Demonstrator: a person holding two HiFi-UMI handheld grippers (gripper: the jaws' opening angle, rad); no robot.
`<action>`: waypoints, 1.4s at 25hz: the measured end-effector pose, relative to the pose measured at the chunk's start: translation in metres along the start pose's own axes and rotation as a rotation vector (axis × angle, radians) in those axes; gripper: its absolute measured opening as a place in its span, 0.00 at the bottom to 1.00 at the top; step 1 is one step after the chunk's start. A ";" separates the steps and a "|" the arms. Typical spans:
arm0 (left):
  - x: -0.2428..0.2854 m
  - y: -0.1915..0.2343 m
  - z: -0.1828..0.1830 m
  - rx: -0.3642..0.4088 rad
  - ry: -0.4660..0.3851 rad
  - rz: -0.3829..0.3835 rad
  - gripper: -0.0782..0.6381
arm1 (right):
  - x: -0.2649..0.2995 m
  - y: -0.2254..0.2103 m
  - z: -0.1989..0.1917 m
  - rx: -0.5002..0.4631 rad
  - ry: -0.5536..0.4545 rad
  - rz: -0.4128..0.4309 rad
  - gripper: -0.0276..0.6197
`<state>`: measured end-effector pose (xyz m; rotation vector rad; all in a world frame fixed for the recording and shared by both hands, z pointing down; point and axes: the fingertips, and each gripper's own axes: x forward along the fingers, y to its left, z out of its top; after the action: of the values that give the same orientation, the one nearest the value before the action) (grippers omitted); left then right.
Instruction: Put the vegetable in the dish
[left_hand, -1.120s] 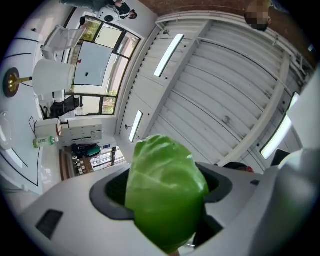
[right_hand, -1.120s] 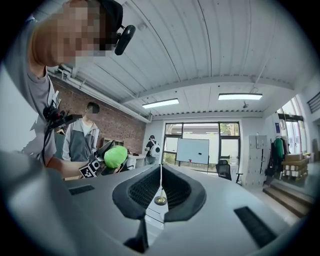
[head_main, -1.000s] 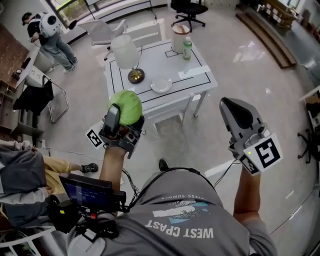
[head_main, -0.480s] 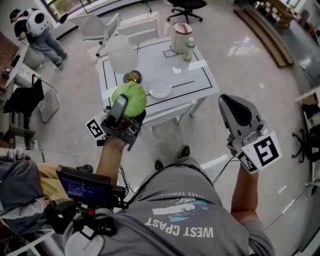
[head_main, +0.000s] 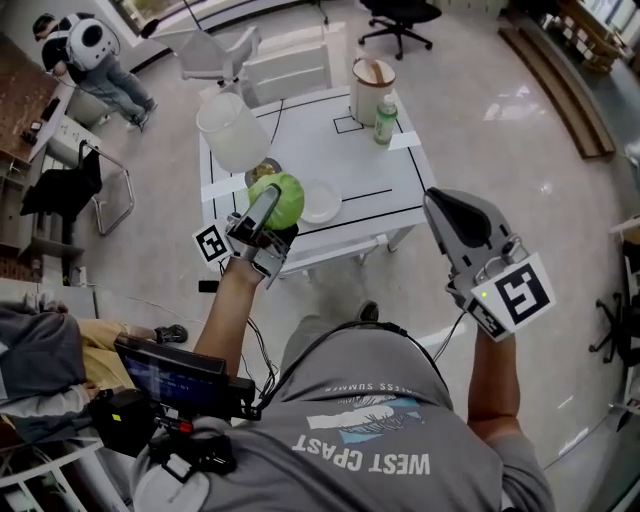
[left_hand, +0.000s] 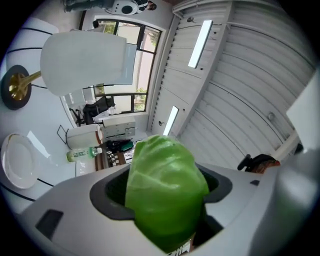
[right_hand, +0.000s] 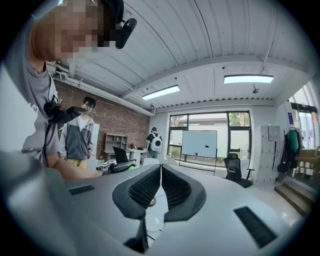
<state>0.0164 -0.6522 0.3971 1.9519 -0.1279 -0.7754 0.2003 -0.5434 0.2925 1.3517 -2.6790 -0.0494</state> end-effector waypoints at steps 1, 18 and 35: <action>0.001 0.017 0.000 -0.009 -0.010 0.026 0.60 | 0.002 -0.008 -0.004 0.000 0.006 0.009 0.05; -0.031 0.251 -0.014 -0.176 0.170 0.405 0.60 | 0.056 -0.066 -0.059 0.101 0.133 -0.006 0.05; -0.062 0.354 -0.078 -0.135 0.870 0.596 0.60 | 0.111 -0.080 -0.097 0.173 0.227 -0.019 0.05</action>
<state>0.0940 -0.7452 0.7443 1.8147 -0.1116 0.4555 0.2126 -0.6771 0.3928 1.3385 -2.5280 0.3210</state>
